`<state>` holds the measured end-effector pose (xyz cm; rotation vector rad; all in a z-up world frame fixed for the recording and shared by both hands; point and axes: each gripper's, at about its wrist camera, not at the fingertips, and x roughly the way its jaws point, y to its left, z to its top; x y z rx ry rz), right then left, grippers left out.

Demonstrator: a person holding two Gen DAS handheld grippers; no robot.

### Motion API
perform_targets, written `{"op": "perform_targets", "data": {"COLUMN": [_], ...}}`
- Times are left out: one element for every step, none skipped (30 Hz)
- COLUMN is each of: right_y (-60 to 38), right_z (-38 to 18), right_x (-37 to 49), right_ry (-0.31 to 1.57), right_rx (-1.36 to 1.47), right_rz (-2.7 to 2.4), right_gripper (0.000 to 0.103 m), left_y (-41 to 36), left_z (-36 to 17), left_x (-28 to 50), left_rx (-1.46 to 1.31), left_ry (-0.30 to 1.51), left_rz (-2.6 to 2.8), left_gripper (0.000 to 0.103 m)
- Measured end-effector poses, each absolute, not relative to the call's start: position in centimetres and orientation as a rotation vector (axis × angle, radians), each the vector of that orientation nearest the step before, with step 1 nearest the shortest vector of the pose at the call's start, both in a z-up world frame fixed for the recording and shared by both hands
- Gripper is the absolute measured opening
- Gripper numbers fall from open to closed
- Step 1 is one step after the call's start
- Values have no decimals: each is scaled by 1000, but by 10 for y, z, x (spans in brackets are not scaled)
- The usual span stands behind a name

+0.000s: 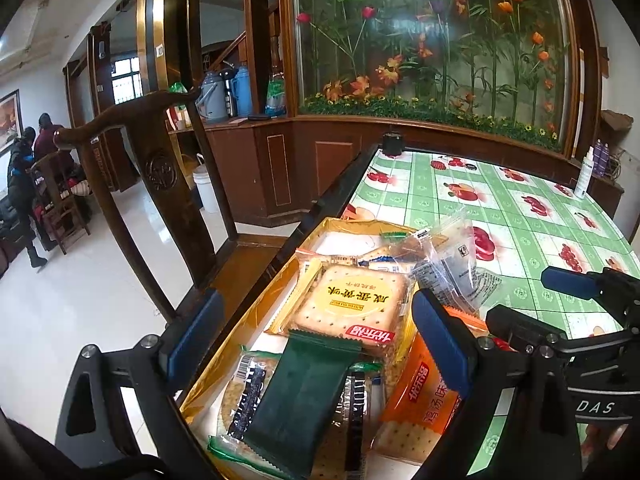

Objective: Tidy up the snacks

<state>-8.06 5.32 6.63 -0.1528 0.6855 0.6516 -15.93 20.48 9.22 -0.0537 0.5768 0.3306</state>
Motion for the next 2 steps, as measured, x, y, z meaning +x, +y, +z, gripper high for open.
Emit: {"op": "perform_targets", "data": {"right_y": [52,52], "right_z": [66,67], "right_x": [-80,-80], "right_ry": [686,685], "right_rx": [-151,-150], "right_rz": [651,649], "right_gripper": [85,85], "left_y": [203,199], "left_z": [93,96], "left_x": [-158,-156], "left_rx": [-48,-37], "left_ry": [578,577], "left_rz": [330,328], "left_gripper": [95,95]}}
